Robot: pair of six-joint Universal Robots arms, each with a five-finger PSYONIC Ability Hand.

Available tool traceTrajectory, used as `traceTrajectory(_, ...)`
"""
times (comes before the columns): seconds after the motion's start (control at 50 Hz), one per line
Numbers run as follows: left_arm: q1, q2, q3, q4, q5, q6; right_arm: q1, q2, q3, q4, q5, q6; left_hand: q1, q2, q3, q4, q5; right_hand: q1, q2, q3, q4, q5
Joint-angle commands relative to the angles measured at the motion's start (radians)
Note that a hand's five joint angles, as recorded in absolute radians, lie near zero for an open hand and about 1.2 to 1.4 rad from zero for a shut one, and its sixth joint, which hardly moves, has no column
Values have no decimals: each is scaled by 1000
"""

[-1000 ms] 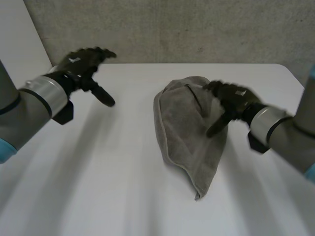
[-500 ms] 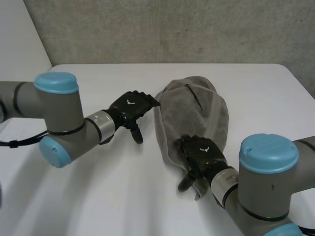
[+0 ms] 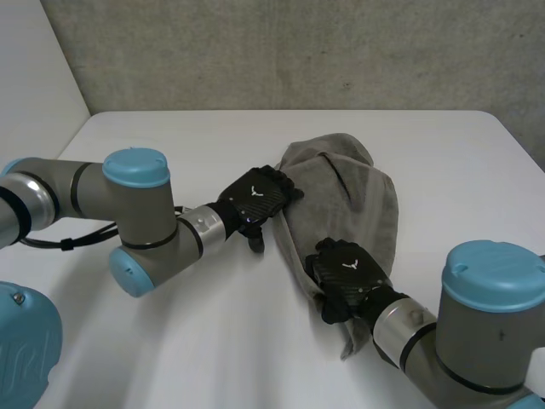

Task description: Fold the towel.

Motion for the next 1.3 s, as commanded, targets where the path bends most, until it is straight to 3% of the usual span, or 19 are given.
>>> traceTrajectory(0.02,-8,-8,2,7,-4,38,-44,-83,70,9,-10,-80,13,23,-49,-56,12,127,84,-1,-53,53)
traceTrajectory(0.12,-8,-2,2,8,-15,38,-141,-142,116,14,-20,-164,68,78,-49,-56,67,127,84,-1,-53,53)
traceTrajectory(0.24,-8,4,-6,11,-18,38,-239,-191,145,85,-104,-242,112,122,-49,-56,112,127,84,-1,-53,53)
traceTrajectory(0.36,-8,23,-30,19,-76,37,-328,-229,176,127,-178,-278,373,383,-49,-56,373,127,84,-1,-53,53)
traceTrajectory(0.5,-14,30,-53,19,-84,38,-391,-255,202,129,-187,-346,377,387,-49,-56,376,127,84,-1,-53,53)
traceTrajectory(0.6,-29,41,-72,19,-85,38,-429,-271,210,141,-193,-357,359,369,-49,-56,358,127,84,-1,-53,53)
traceTrajectory(0.66,-34,66,-93,21,-87,35,-446,-275,213,147,-205,-357,200,211,-49,-56,200,127,84,-1,-53,53)
traceTrajectory(0.72,-39,85,-115,39,-90,29,-461,-285,218,149,-227,-358,-124,-114,-49,-56,-112,127,84,-1,-53,53)
traceTrajectory(0.96,-60,159,-194,117,-93,23,-517,-297,208,158,-256,-358,-102,-92,-49,-56,-103,127,84,-1,-53,53)
traceTrajectory(1.2,-55,131,-193,133,-93,23,-626,-308,188,160,-297,-364,-58,-48,-49,-56,-59,127,84,-1,-53,53)
traceTrajectory(1.3,-54,101,-175,182,-136,20,-695,-308,179,164,-336,-364,-67,-57,-49,-56,-68,127,84,-1,-53,53)
